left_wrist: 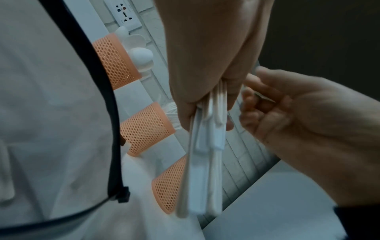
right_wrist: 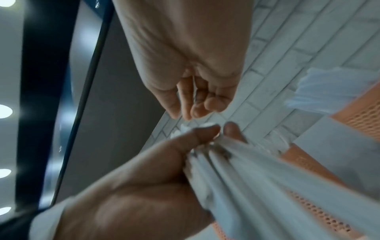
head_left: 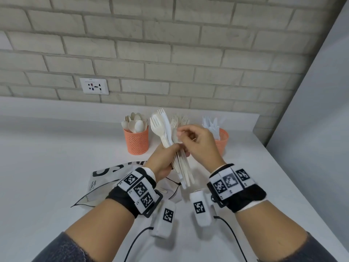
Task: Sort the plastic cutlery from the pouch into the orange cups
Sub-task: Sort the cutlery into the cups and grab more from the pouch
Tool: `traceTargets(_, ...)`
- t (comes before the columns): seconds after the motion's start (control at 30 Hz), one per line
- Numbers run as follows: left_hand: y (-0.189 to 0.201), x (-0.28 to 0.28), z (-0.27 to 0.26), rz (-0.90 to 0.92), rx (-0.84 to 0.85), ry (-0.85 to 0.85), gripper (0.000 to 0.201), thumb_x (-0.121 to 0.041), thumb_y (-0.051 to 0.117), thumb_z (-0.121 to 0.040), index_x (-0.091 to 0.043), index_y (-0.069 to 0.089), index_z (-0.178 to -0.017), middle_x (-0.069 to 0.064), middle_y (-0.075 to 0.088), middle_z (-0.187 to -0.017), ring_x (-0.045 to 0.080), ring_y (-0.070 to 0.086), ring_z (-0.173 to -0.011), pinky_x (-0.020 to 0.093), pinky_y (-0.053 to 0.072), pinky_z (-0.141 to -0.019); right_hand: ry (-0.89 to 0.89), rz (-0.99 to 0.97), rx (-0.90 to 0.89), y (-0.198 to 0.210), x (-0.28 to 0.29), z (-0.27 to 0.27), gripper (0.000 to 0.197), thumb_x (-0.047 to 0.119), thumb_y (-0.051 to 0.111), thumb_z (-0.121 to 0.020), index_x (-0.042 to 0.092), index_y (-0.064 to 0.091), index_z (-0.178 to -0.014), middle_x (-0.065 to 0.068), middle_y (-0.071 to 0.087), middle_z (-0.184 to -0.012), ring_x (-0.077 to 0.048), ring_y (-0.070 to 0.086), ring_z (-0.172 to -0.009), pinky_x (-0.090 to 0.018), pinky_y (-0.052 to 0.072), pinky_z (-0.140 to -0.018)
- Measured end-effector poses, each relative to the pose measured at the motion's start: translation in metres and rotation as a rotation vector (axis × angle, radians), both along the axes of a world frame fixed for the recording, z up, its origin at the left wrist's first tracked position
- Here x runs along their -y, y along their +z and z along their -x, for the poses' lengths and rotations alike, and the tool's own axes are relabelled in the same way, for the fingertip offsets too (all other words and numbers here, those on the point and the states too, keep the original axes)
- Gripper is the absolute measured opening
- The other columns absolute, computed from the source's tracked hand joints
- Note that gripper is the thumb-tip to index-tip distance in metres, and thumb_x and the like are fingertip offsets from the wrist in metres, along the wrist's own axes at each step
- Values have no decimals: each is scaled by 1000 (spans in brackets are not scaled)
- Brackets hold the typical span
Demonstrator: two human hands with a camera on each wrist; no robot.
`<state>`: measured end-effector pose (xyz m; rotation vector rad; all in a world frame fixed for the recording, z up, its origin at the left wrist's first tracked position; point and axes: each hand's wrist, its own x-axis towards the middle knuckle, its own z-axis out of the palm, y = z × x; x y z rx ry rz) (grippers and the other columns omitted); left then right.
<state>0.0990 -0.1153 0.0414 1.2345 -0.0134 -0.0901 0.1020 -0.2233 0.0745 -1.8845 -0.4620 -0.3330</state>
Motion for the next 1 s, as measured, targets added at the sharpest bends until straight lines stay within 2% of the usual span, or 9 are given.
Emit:
traceTargets(0.17,0,-3,6,-73,71,-71,34,11,47,-89,-17,61,-103,3,70,-80,18,66,-70,34,55,-64,-76,99,-30,-5,-18,-10,8,10,69,-80,4,69,-85,-2,62,-74,-6,53,-66,-6,43,-64)
traceTargets(0.3,-6,-7,7,-57,-20,-110,39,11,55,-85,-8,50,-119,10,63,-83,17,67,-59,32,59,-60,-121,-58,-169,3,-22,-25,12,14,52,-92,15,52,-80,-8,63,-83,-25,62,-82,-37,53,-81)
traceTargets(0.37,-7,-10,6,-26,-75,-107,35,8,59,-85,-11,52,-113,9,60,-83,16,66,-58,31,58,-59,-141,-158,-204,12,-24,-28,16,18,42,-97,19,44,-81,-14,65,-87,-30,64,-81,-45,54,-80)
traceTargets(0.47,-8,-17,4,3,-149,-71,20,5,59,-86,-10,54,-98,7,59,-78,15,66,-61,31,59,-60,-148,-328,-177,25,-21,-26,10,20,32,-101,15,38,-94,-3,56,-66,-19,58,-61,-36,53,-65)
traceTargets(0.6,-10,-28,-5,89,-210,60,27,-1,58,-89,1,52,-115,10,62,-80,17,69,-66,34,60,-61,-39,-259,-142,20,-12,-16,9,23,38,-99,17,45,-97,5,44,-58,-6,41,-43,-17,35,-39)
traceTargets(0.7,-8,-33,-12,172,-242,140,25,-5,55,-91,4,55,-115,11,64,-84,21,68,-71,37,56,-67,100,8,-205,-3,-10,-3,12,21,62,-88,10,59,-92,5,58,-67,-2,53,-51,-13,43,-48)
traceTargets(0.77,-5,-37,-14,204,-260,199,16,-6,53,-92,4,59,-103,12,63,-82,22,64,-71,33,54,-59,141,137,-232,-21,-9,2,8,13,71,-79,8,65,-79,5,63,-70,-6,58,-61,-17,48,-60)
traceTargets(0.83,-5,-42,-17,241,-248,269,9,-3,54,-90,0,57,-98,11,62,-75,21,63,-67,28,54,-51,125,251,-221,-35,-6,2,11,14,76,-74,13,65,-71,11,59,-63,1,53,-55,-12,42,-57)
traceTargets(1.0,-3,-48,-25,395,-230,320,15,-1,49,-93,-6,53,-80,5,58,-68,15,62,-74,29,53,-64,119,354,-202,-46,-4,-1,32,20,80,-70,16,65,-98,8,62,-73,-3,55,-64,-6,40,-57)
